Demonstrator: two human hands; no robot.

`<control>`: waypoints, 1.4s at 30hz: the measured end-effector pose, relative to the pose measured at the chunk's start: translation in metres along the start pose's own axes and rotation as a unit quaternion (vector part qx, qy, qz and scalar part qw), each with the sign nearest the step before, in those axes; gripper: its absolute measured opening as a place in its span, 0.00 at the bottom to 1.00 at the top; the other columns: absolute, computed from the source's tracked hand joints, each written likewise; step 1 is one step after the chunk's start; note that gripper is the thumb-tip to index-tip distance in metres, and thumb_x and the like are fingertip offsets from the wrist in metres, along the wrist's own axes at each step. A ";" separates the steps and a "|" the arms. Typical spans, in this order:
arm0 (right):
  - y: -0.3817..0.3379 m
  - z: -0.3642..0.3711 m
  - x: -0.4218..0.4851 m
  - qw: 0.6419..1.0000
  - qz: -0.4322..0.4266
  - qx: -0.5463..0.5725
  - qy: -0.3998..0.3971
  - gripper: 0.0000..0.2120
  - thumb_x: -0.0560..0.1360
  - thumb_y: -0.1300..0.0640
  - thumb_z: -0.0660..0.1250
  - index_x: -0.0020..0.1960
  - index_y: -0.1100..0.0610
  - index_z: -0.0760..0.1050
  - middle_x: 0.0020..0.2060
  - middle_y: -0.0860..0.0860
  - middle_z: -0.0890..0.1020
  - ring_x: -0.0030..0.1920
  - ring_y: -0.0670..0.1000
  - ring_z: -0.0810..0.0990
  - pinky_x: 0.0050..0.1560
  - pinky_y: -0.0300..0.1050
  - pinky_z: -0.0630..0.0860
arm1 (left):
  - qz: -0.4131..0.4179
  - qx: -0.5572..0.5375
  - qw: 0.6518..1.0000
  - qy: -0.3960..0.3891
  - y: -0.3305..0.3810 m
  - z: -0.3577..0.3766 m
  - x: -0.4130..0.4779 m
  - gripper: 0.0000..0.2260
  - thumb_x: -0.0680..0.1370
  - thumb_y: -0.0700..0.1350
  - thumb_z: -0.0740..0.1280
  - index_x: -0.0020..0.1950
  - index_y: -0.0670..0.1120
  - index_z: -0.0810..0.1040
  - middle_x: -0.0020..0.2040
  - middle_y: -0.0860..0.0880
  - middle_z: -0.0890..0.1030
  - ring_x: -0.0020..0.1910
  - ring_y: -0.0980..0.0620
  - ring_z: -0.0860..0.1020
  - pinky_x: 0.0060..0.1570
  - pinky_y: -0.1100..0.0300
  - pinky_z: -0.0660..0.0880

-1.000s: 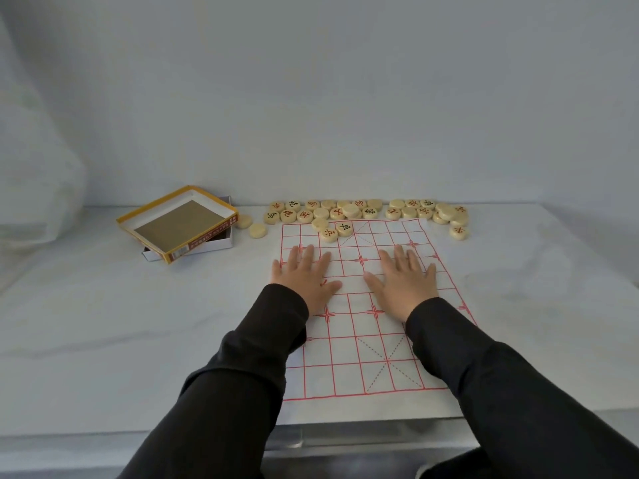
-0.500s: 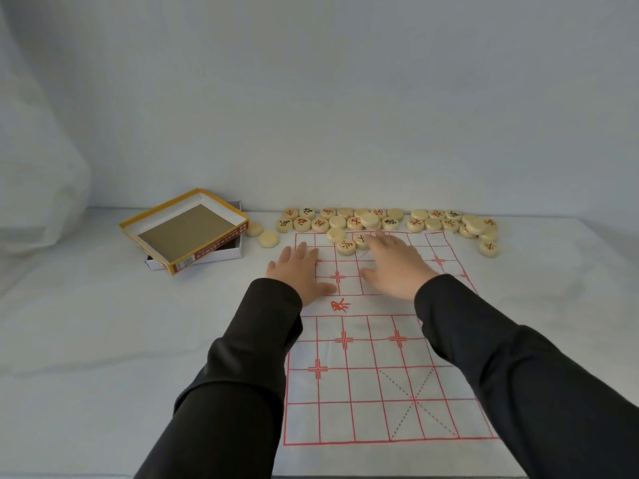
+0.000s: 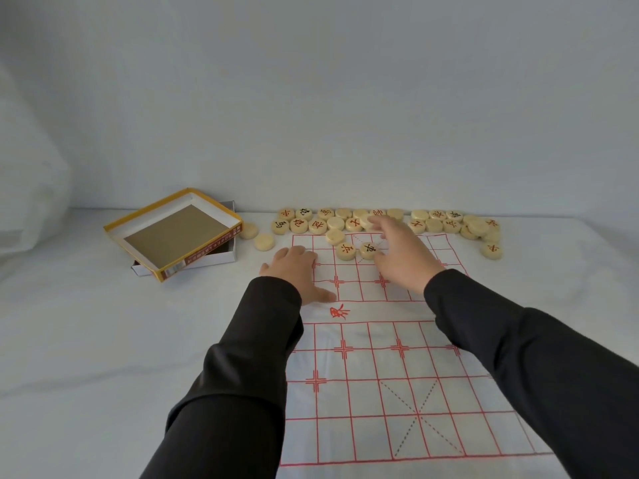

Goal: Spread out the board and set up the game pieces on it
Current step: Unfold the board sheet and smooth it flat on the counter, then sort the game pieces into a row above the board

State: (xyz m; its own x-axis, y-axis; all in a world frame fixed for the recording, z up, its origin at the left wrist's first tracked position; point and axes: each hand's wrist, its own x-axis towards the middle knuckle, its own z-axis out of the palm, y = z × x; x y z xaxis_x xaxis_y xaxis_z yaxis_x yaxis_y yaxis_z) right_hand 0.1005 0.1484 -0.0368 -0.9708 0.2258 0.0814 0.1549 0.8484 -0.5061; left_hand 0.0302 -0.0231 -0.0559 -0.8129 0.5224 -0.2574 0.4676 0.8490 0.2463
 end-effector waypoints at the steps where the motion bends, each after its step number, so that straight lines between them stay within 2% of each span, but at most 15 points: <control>1: 0.000 0.000 0.003 1.000 0.006 0.006 -0.018 0.31 0.75 0.67 0.62 0.75 0.52 0.57 0.70 0.52 0.66 0.69 0.52 0.66 0.66 0.43 0.65 | 0.000 -0.001 1.000 -0.001 0.000 0.000 0.000 0.39 0.70 0.61 0.70 0.75 0.49 0.58 0.75 0.48 0.59 0.73 0.46 0.57 0.71 0.44 0.58; 4: 0.003 0.004 0.008 0.999 0.014 -0.014 -0.040 0.30 0.76 0.65 0.61 0.74 0.50 0.57 0.67 0.52 0.71 0.65 0.53 0.71 0.61 0.43 0.69 | 0.001 -0.003 1.000 -0.003 0.001 -0.001 -0.002 0.39 0.70 0.60 0.70 0.75 0.49 0.58 0.75 0.48 0.58 0.74 0.46 0.56 0.71 0.44 0.57; 7: 0.006 0.008 0.005 0.999 0.006 -0.043 -0.019 0.24 0.76 0.62 0.63 0.71 0.52 0.65 0.62 0.51 0.75 0.61 0.51 0.74 0.59 0.41 0.70 | 0.005 -0.002 1.000 -0.008 0.000 -0.001 -0.003 0.39 0.70 0.61 0.70 0.75 0.49 0.57 0.75 0.49 0.57 0.74 0.47 0.55 0.71 0.43 0.57; 9: 0.008 0.010 0.000 0.999 0.004 -0.036 -0.004 0.21 0.76 0.60 0.64 0.69 0.53 0.69 0.60 0.50 0.77 0.59 0.49 0.75 0.57 0.40 0.70 | 0.006 0.004 1.000 -0.015 -0.001 -0.001 -0.004 0.40 0.69 0.61 0.70 0.75 0.50 0.57 0.76 0.49 0.57 0.74 0.46 0.55 0.71 0.43 0.57; 12: 0.010 0.015 -0.010 1.000 0.013 -0.005 0.004 0.22 0.76 0.59 0.65 0.69 0.52 0.68 0.57 0.49 0.77 0.55 0.48 0.75 0.54 0.38 0.70 | 0.003 0.019 0.999 -0.031 0.001 -0.002 -0.007 0.40 0.70 0.61 0.69 0.76 0.51 0.55 0.76 0.48 0.56 0.74 0.46 0.54 0.71 0.44 0.57; 15: 0.013 0.018 -0.019 0.999 0.017 0.018 0.022 0.21 0.76 0.59 0.66 0.68 0.53 0.69 0.57 0.50 0.78 0.56 0.48 0.75 0.55 0.38 0.71 | 0.002 0.023 0.999 -0.034 0.005 -0.002 -0.012 0.40 0.70 0.60 0.69 0.76 0.51 0.55 0.75 0.48 0.56 0.74 0.45 0.54 0.71 0.44 0.58; 20: 0.014 0.012 -0.030 0.998 0.007 -0.057 0.017 0.15 0.76 0.57 0.66 0.63 0.53 0.75 0.59 0.50 0.78 0.58 0.49 0.74 0.58 0.40 0.69 | -0.003 0.047 0.999 -0.021 0.019 -0.001 -0.018 0.37 0.72 0.61 0.67 0.76 0.52 0.54 0.77 0.47 0.52 0.76 0.44 0.48 0.71 0.40 0.52; 25: 0.039 -0.012 -0.047 0.989 0.058 -0.114 0.073 0.17 0.77 0.59 0.62 0.66 0.56 0.71 0.62 0.53 0.74 0.61 0.53 0.72 0.61 0.45 0.69 | 0.067 0.045 0.996 0.034 0.061 0.005 -0.021 0.33 0.75 0.59 0.64 0.75 0.51 0.55 0.77 0.47 0.52 0.76 0.44 0.48 0.72 0.42 0.52; 28: 0.067 -0.033 -0.050 0.974 0.120 -0.147 0.124 0.15 0.77 0.59 0.62 0.63 0.59 0.73 0.59 0.55 0.75 0.59 0.55 0.74 0.58 0.47 0.71 | 0.103 0.051 0.993 0.021 0.084 0.012 -0.018 0.32 0.76 0.59 0.62 0.76 0.51 0.54 0.77 0.47 0.52 0.76 0.44 0.48 0.72 0.42 0.52; 31: 0.089 -0.047 -0.047 0.966 0.188 -0.113 0.140 0.14 0.77 0.61 0.62 0.62 0.59 0.72 0.58 0.56 0.76 0.56 0.56 0.76 0.54 0.45 0.71 | 0.085 0.054 0.995 0.012 0.091 0.014 -0.014 0.32 0.76 0.59 0.62 0.76 0.51 0.54 0.77 0.47 0.52 0.75 0.44 0.49 0.71 0.41 0.53; 35: 0.094 -0.047 -0.039 0.961 0.208 -0.057 0.171 0.14 0.76 0.67 0.60 0.62 0.61 0.70 0.59 0.57 0.74 0.55 0.57 0.76 0.54 0.46 0.72 | 0.050 -0.013 0.998 0.019 0.086 0.021 -0.014 0.38 0.75 0.58 0.66 0.77 0.50 0.49 0.77 0.47 0.49 0.76 0.44 0.48 0.72 0.42 0.54; 37: 0.084 -0.043 -0.033 0.958 0.186 -0.059 0.208 0.16 0.76 0.67 0.61 0.63 0.62 0.69 0.61 0.57 0.71 0.57 0.57 0.75 0.56 0.47 0.73 | 0.037 -0.026 0.999 0.014 0.077 0.023 -0.016 0.40 0.73 0.57 0.67 0.77 0.49 0.48 0.77 0.47 0.49 0.76 0.44 0.49 0.72 0.42 0.55; 39: 0.062 -0.036 -0.023 0.965 0.106 -0.083 0.224 0.18 0.75 0.66 0.62 0.64 0.61 0.69 0.63 0.56 0.70 0.61 0.55 0.72 0.60 0.46 0.71 | 0.012 -0.026 1.000 0.013 0.059 0.020 -0.017 0.41 0.72 0.58 0.68 0.76 0.48 0.49 0.77 0.47 0.50 0.75 0.44 0.50 0.72 0.43 0.56; 42: 0.023 -0.024 -0.009 0.976 -0.037 -0.145 0.157 0.19 0.77 0.62 0.61 0.68 0.59 0.67 0.69 0.56 0.66 0.69 0.55 0.65 0.69 0.47 0.63 | -0.038 -0.032 0.998 0.025 0.031 0.007 -0.018 0.42 0.73 0.58 0.67 0.77 0.46 0.47 0.77 0.47 0.47 0.76 0.44 0.46 0.73 0.43 0.53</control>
State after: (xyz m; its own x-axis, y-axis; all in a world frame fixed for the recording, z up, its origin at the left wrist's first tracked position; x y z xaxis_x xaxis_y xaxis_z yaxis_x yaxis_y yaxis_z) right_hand 0.1168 0.1773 -0.0285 -0.8844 0.2548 0.3910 0.1753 0.9578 -0.2278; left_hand 0.0619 -0.0055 -0.0499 -0.8624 0.4509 -0.2303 0.3825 0.8782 0.2872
